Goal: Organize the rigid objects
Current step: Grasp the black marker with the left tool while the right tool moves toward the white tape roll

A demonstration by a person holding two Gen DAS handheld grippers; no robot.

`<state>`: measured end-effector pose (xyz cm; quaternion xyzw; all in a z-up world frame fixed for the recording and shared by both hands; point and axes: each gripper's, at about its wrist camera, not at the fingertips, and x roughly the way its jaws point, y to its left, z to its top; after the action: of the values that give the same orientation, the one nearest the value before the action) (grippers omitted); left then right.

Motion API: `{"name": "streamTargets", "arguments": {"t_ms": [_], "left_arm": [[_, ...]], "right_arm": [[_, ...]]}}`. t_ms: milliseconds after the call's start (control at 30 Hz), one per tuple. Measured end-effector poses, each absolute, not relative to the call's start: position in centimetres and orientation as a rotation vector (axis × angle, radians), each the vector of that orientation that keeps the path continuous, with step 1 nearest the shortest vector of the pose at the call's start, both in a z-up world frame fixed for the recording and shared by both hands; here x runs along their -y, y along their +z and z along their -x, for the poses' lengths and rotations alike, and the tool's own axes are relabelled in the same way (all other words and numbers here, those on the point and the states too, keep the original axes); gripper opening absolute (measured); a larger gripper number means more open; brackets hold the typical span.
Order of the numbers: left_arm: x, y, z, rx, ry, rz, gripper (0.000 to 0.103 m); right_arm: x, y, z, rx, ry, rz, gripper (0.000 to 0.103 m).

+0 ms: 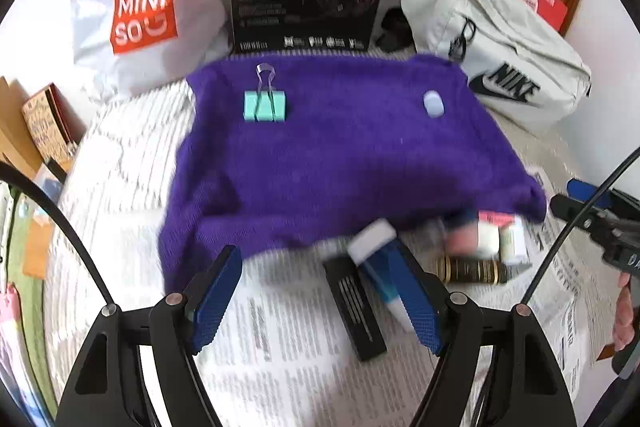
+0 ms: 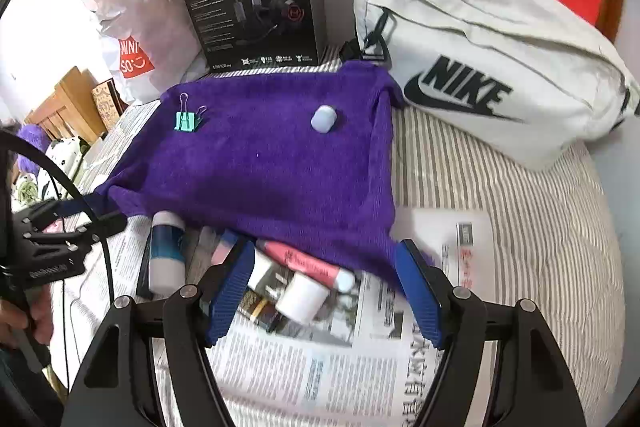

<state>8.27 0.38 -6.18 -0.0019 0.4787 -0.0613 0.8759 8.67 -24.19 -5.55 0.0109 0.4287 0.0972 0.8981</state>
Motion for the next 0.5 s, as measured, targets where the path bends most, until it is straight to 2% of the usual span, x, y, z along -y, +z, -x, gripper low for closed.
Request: {"name": "streamTargets", "arguments": {"t_ms": [500], "left_arm": [[1.2,-11.0,-8.0,-1.078,-0.082,-0.095,0.075]], "right_arm": [[25.1,-7.1,-6.0,-0.909,0.212,-0.058,0.073]]}}
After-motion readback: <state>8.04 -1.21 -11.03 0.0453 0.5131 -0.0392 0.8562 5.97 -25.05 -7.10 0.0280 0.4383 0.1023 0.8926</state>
